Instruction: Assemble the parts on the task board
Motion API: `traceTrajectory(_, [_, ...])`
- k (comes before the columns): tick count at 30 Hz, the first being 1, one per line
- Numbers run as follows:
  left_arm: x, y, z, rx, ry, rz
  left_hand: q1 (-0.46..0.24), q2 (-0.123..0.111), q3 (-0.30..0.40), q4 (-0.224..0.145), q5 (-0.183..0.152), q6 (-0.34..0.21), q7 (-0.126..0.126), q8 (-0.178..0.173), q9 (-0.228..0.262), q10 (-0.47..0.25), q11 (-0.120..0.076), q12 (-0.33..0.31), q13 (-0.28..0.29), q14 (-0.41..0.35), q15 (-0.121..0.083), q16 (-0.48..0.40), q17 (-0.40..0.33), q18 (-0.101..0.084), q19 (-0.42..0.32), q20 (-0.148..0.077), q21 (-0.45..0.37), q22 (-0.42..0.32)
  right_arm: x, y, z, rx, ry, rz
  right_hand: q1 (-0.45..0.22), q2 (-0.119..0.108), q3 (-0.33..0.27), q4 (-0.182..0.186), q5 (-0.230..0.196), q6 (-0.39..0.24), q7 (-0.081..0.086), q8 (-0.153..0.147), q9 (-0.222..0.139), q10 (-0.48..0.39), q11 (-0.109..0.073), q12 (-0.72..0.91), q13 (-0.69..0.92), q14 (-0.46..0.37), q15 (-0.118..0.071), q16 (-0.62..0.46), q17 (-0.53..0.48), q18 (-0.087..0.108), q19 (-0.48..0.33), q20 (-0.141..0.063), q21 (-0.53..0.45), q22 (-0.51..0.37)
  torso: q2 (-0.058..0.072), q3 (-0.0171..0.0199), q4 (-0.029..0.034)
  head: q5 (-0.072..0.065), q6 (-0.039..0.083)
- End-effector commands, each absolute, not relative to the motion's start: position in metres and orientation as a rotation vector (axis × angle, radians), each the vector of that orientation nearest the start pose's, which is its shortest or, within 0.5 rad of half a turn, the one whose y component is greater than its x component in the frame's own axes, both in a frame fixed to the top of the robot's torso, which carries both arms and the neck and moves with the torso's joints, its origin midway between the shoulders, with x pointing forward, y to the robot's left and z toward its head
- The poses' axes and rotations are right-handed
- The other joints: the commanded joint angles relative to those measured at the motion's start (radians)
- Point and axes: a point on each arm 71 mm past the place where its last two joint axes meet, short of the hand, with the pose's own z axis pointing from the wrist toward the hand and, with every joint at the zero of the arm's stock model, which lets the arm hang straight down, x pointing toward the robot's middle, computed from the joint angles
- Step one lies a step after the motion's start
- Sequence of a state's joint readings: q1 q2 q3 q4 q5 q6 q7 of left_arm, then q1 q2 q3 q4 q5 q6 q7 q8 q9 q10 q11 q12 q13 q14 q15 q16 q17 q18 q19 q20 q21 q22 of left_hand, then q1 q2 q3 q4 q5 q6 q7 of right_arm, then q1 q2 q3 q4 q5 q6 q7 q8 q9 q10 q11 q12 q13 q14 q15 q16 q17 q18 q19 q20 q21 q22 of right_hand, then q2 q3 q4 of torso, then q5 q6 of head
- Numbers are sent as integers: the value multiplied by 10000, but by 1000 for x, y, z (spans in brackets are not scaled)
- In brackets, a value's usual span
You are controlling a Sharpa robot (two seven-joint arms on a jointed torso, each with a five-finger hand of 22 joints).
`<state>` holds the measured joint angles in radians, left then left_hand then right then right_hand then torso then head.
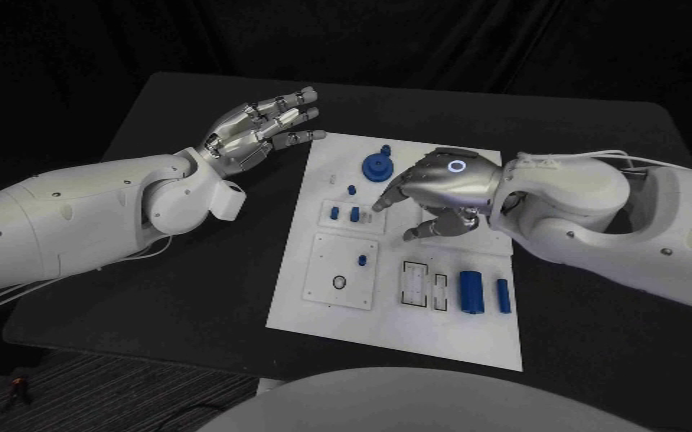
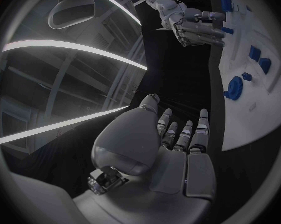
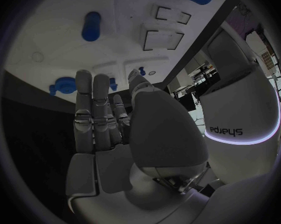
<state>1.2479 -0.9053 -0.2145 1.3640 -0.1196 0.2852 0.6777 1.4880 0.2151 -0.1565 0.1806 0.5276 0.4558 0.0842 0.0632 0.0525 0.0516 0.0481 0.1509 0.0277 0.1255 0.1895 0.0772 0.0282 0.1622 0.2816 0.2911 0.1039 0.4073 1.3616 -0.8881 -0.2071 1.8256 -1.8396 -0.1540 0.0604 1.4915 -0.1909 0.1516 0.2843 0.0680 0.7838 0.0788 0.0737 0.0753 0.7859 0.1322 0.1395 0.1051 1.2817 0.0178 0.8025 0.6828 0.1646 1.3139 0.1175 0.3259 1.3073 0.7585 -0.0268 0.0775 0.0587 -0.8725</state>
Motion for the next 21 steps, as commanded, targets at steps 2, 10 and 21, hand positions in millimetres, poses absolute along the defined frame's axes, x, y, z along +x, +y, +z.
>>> traceTrajectory(2, [479, 264, -201, -7955, 14946, -19804, 12, 64, 47, -18, -22, 73, 27, 51, 17, -7, 86, 54, 12, -30, 50, 59, 11, 58, -8, -13, -13, 0, 410, -145, -144, -7334, 15353, 8240, -32, -40, -96, 89, 62, 225, 25, 79, -8, 23, 21, 82, -128, 384, 44, 520, 446, -60, 331, 27, 728, 328, 16, -18, -2, -64, -1])
traceTrajectory(10, [479, 264, -200, -7944, 14901, -19817, 12, 59, 47, -20, -19, 74, 29, 52, 17, -6, 89, 55, 12, -26, 51, 64, 12, 58, -2, -12, -11, 4, 424, -175, -153, -6774, 16390, 6959, -142, -206, -252, 116, -43, 253, -63, 50, -51, -124, 48, 17, -325, 434, 71, 519, 379, -58, 418, 37, 666, 357, 24, -10, 14, -124, -1])
traceTrajectory(21, [479, 263, -200, -7939, 14919, -19850, 29, 58, 79, -47, 30, 68, 36, 54, 16, -3, 100, 58, 11, -31, 54, 69, 11, 54, 6, -9, -9, -13, 422, -189, -173, -6731, 17177, 6390, -623, -232, -340, 117, -175, 621, 139, 146, -38, 716, 24, 354, -370, 559, 224, 702, 464, -92, 556, 155, 819, 426, 43, 9, -4, -94, -1])
